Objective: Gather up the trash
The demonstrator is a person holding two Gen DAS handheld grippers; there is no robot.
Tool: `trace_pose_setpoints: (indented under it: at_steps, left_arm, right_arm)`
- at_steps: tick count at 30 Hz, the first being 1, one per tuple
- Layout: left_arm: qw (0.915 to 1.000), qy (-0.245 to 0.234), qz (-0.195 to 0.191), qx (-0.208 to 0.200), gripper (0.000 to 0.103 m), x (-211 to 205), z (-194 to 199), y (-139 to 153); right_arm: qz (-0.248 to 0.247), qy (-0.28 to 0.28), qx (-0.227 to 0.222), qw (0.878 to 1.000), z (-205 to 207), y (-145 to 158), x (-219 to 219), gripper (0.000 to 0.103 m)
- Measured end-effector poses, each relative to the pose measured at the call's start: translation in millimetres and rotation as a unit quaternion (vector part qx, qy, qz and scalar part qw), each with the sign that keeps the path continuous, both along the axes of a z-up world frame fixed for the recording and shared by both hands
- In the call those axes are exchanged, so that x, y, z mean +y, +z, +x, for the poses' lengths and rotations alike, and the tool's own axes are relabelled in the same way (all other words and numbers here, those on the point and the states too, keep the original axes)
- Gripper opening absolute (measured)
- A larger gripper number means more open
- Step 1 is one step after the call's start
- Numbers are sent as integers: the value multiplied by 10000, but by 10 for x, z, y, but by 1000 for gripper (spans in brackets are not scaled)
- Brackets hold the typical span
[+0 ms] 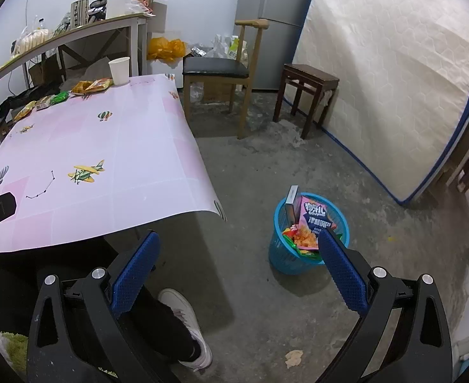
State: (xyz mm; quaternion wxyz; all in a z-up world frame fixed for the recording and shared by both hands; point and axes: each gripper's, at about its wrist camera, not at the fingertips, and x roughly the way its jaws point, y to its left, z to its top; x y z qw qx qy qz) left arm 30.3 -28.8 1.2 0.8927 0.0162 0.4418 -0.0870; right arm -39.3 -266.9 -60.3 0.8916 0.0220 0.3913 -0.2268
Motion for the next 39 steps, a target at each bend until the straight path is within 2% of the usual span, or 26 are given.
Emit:
trace_pose_setpoints:
  at_steps: [39]
  left_arm:
    - [10000,-7,7,6,98,8,-14,-7]
  right_arm:
    - [13,14,10,10000,28,11,40,95]
